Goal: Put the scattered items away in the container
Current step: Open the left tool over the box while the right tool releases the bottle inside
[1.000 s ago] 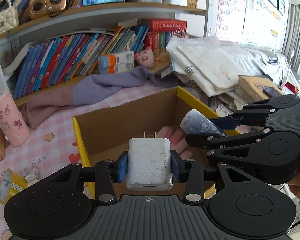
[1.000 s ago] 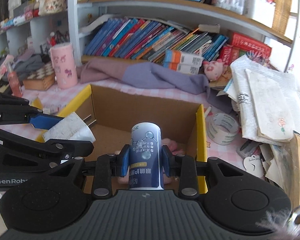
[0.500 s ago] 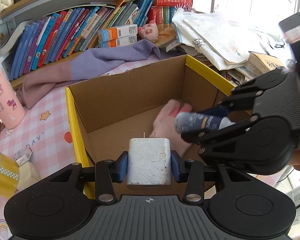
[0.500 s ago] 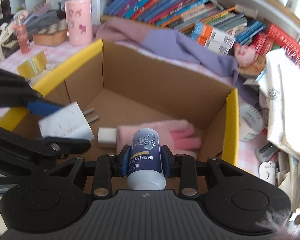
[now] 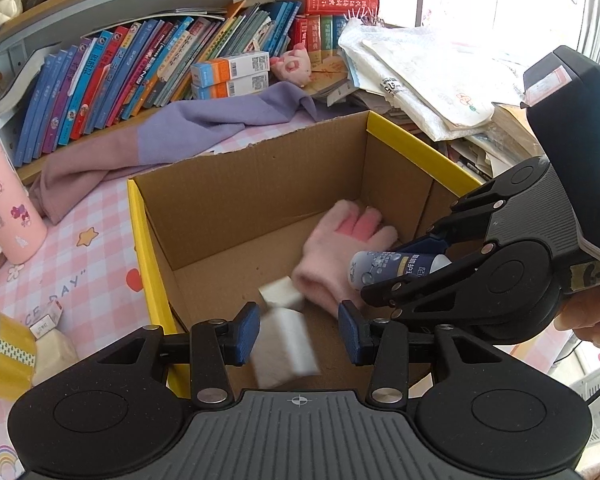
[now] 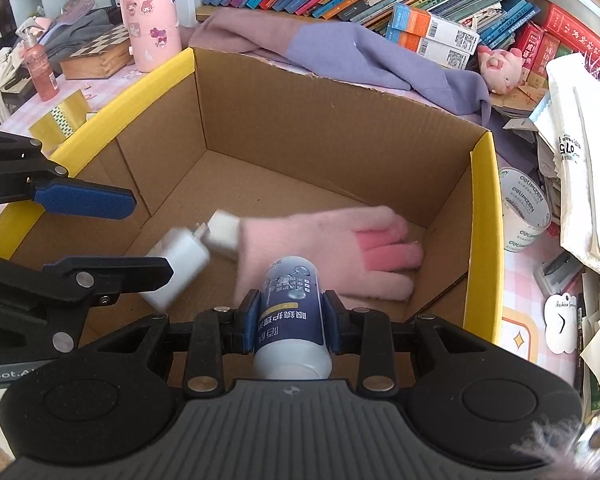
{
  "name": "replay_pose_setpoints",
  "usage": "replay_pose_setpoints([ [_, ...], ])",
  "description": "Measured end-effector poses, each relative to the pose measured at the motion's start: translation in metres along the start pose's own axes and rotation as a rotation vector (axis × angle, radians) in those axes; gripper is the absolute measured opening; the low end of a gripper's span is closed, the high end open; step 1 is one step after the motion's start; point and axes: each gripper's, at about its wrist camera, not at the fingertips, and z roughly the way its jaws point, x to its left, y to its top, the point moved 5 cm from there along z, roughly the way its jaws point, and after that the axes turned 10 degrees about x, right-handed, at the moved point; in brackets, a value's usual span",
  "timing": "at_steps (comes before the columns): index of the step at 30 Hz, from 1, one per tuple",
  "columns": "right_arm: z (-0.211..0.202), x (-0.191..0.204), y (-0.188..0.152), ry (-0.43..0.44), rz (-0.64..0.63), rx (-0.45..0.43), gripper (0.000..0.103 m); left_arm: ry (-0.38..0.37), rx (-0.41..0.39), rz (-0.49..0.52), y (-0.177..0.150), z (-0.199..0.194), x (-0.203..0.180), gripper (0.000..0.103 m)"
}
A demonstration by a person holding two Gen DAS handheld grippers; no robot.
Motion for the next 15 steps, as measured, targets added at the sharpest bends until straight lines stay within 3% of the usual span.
replay_pose_setpoints([
  [4,-0.001,0.000,-0.001,0.004,0.016,-0.010,0.031,0.002,0.002,-0.001,0.000,-0.001,-0.001,0.046],
  [6,-0.003,-0.001,-0.003,0.004,0.030,-0.025,0.038,0.006,-0.006,0.009,-0.001,-0.003,-0.004,0.054],
  [10,-0.017,-0.001,-0.004,0.009,0.055,-0.085,0.040,0.027,-0.048,0.008,-0.002,-0.017,-0.007,0.061],
  [12,-0.029,-0.003,-0.004,0.005,0.072,-0.131,0.043,0.032,-0.074,0.003,-0.001,-0.026,-0.007,0.070],
  [15,-0.049,-0.005,-0.004,-0.007,0.109,-0.206,0.046,0.045,-0.113,-0.013,-0.002,-0.043,-0.007,0.074],
])
